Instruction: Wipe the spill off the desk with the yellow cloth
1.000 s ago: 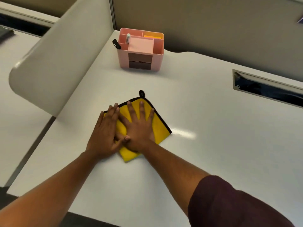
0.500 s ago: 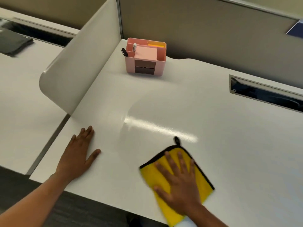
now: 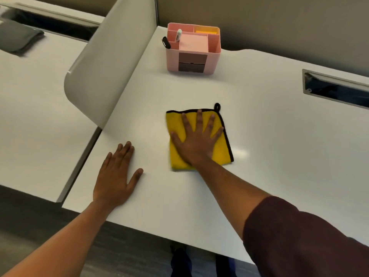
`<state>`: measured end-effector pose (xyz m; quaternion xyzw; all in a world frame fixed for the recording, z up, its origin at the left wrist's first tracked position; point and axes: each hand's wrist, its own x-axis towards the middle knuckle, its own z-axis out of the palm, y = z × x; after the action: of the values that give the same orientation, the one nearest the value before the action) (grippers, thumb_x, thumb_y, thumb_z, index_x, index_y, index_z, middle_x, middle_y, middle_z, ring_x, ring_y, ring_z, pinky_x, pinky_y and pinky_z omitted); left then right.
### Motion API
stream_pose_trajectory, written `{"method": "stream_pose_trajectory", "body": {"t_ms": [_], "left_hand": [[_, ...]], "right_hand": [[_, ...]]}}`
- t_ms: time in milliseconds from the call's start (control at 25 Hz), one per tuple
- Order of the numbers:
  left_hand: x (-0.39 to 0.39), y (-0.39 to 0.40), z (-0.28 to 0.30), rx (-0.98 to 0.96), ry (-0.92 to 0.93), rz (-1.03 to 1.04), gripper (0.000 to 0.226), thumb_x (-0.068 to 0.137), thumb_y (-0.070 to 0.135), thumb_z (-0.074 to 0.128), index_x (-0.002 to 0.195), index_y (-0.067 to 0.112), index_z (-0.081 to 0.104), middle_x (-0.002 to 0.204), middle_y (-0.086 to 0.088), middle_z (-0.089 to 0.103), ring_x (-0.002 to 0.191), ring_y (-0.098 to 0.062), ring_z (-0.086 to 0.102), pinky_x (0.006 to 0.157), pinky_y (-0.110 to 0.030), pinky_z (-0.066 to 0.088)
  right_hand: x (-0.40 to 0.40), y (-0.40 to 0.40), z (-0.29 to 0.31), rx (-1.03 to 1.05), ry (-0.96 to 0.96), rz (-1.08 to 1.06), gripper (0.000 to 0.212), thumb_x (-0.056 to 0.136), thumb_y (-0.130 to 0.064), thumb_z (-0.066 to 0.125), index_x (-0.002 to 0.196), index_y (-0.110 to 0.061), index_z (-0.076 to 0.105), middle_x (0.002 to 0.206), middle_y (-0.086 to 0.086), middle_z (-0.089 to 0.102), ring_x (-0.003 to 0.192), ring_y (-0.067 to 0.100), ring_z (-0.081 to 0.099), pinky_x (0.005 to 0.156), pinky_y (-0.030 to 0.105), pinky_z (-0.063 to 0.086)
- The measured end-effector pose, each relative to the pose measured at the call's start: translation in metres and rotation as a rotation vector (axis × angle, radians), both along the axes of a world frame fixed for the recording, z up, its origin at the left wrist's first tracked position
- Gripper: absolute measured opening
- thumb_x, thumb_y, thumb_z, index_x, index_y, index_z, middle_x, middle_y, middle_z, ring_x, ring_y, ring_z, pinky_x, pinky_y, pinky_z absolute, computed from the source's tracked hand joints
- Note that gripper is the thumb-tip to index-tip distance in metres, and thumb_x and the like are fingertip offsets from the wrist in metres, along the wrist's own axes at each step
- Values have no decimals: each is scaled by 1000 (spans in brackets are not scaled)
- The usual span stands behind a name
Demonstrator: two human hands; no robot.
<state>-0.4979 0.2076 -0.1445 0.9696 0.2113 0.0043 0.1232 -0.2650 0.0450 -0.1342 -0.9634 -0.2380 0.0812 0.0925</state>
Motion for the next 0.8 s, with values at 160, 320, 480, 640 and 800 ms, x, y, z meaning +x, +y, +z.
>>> {"method": "stream_pose_trajectory", "body": {"t_ms": [160, 320, 480, 640, 800], "left_hand": [[0, 0, 0, -86, -60, 8, 81, 98, 63, 29, 164, 23, 6, 172, 6, 10, 159, -12, 6, 129, -36, 8], [-8, -5, 7, -125, -51, 31, 83, 96, 68, 28, 163, 23, 13, 171, 2, 18, 159, -12, 9, 129, -37, 8], [4, -62, 16, -130, -32, -60, 78, 98, 61, 32, 163, 22, 14, 172, 6, 8, 159, -10, 2, 129, -29, 0], [32, -161, 13, -178, -9, -124, 70, 103, 52, 29, 163, 19, 14, 172, 6, -1, 159, -8, -6, 129, -34, 4], [54, -226, 6, -177, 30, -184, 73, 104, 55, 29, 164, 22, 4, 172, 8, -8, 158, -8, -9, 129, -32, 0]], "right_hand": [[-105, 11, -6, 52, -39, 270, 78, 94, -82, 29, 164, -47, 28, 180, 7, 9, 164, 47, -6, 121, 78, -1], [-169, -31, -12, 116, -54, 400, 77, 94, -81, 37, 164, -49, 28, 180, 4, 3, 164, 43, -10, 121, 79, 6], [-172, -100, -18, 157, -76, 409, 78, 92, -81, 42, 162, -50, 30, 181, -3, 3, 166, 37, -6, 124, 75, 9], [-144, -170, -19, 124, -104, 254, 72, 95, -82, 40, 161, -54, 31, 180, -8, 6, 167, 33, -1, 124, 73, 13], [-97, -253, -17, -8, -103, -34, 79, 94, -89, 30, 164, -56, 15, 180, -9, 2, 167, 30, -3, 127, 71, 6]]}}
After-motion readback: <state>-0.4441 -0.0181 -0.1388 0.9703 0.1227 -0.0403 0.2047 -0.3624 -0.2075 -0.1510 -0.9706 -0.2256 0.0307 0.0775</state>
